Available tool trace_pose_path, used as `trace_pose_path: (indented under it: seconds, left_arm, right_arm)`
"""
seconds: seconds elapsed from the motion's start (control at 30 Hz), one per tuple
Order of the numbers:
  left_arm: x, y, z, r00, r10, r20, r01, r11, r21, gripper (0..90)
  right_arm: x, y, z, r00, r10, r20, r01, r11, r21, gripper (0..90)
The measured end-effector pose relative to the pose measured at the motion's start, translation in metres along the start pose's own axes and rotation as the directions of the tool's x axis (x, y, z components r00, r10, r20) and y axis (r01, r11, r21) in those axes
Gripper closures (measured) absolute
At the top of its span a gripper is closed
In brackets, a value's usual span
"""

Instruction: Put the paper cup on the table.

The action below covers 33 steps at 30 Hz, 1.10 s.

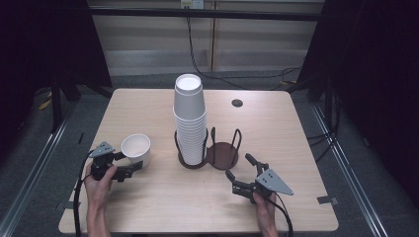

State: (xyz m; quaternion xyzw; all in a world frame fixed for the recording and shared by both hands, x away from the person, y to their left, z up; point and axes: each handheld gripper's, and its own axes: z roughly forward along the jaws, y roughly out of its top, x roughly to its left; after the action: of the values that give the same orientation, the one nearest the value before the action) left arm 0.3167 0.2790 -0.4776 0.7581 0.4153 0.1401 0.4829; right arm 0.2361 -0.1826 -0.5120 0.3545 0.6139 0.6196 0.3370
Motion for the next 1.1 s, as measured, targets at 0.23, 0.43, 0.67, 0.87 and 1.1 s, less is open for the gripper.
trace_pose_path:
  seconds: [0.23,0.43,0.67,0.87,1.1]
  left_arm:
    - [-0.019,-0.001,-0.018,0.9988,0.014,-0.048,-0.019,0.9934,-0.113,15.7]
    - [-0.038,-0.007,-0.024,0.9976,0.048,-0.049,-0.057,0.9769,-0.206,15.9]
    - [-0.063,-0.015,-0.018,0.9938,0.104,-0.04,-0.111,0.9617,-0.251,15.8]
    - [-0.085,-0.019,0.004,0.9897,0.142,0.013,-0.135,0.9588,-0.25,15.8]
    - [-0.109,-0.021,0.024,0.9805,0.185,0.068,-0.161,0.9507,-0.265,15.7]
  right_arm:
    - [0.0,0.0,0.0,1.0,-0.001,0.001,0.001,1.0,-0.001,13.4]
    - [0.0,0.0,0.0,1.0,-0.001,0.001,0.001,1.0,0.0,13.4]
    - [0.0,0.0,0.0,1.0,0.0,0.001,0.0,1.0,0.0,13.4]
    - [0.0,0.0,0.0,1.0,0.0,0.002,0.0,1.0,0.0,13.4]
    - [0.0,0.0,0.0,1.0,-0.002,0.004,0.002,1.0,-0.001,13.4]
